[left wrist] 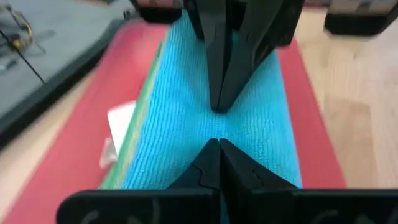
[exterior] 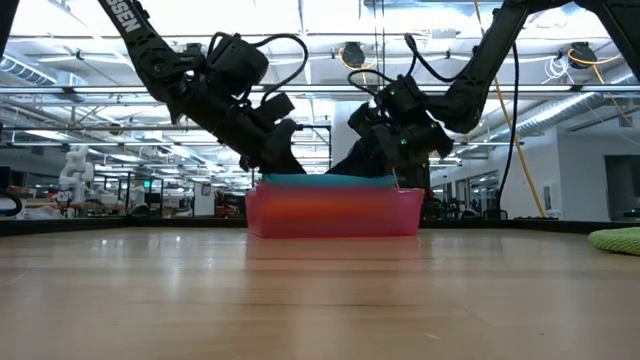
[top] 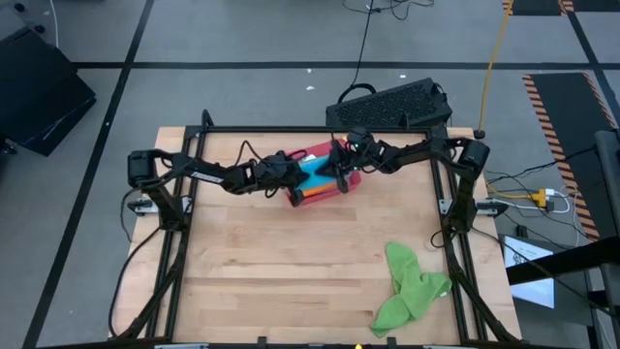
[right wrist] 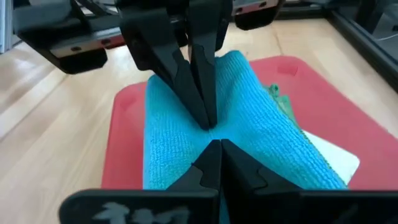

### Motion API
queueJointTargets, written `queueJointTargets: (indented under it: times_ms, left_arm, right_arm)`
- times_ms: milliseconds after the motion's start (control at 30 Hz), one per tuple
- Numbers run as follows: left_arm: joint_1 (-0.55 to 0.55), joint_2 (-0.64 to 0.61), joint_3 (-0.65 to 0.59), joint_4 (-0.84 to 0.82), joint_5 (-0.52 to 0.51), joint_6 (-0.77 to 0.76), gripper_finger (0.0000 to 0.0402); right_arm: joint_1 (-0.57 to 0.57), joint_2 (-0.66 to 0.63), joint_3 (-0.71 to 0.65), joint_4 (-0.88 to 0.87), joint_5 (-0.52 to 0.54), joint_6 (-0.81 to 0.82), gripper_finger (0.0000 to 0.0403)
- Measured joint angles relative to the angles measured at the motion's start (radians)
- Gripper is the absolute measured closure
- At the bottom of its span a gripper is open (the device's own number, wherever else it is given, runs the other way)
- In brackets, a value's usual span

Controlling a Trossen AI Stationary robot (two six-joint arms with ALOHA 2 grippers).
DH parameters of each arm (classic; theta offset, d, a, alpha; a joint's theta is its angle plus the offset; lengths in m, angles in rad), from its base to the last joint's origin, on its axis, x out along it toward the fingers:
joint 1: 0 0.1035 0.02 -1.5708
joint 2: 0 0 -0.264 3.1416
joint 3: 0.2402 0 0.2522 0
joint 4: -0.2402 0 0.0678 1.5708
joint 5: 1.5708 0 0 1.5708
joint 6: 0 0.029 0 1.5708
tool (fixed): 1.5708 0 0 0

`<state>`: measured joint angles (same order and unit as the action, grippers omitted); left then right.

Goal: Fold microfiber towels
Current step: Put the folded blue microfiber cloth into the red bin, then fold the green microfiber cloth

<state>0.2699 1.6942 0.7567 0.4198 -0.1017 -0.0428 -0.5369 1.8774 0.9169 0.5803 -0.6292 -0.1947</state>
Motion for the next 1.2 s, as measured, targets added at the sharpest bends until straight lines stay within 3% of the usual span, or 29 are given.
queueJointTargets:
  times_ms: [267, 433, 733, 967, 1200]
  left_arm:
    - [-0.006, -0.102, 0.002, -0.022, -0.007, 0.022, 0.0384]
    - [-0.023, -0.182, 0.001, -0.07, -0.033, 0.041, 0.0395]
    - [-0.132, -0.292, 0.003, -0.164, -0.135, 0.045, 0.0387]
    - [-0.267, -0.298, 0.003, -0.166, -0.164, 0.025, 0.0394]
    - [-0.432, -0.298, 0.003, -0.168, -0.308, -0.047, 0.0381]
  right_arm:
    - [0.0, -0.08, 0.0, -0.004, -0.001, 0.0, 0.0403]
    - [0.0, -0.138, 0.001, -0.03, -0.003, 0.011, 0.0403]
    - [0.028, -0.279, 0.002, -0.271, -0.001, 0.008, 0.0403]
    - [0.146, -0.397, 0.003, -0.542, 0.015, 0.008, 0.0403]
    - [0.342, -0.498, 0.003, -0.795, 0.209, 0.033, 0.0403]
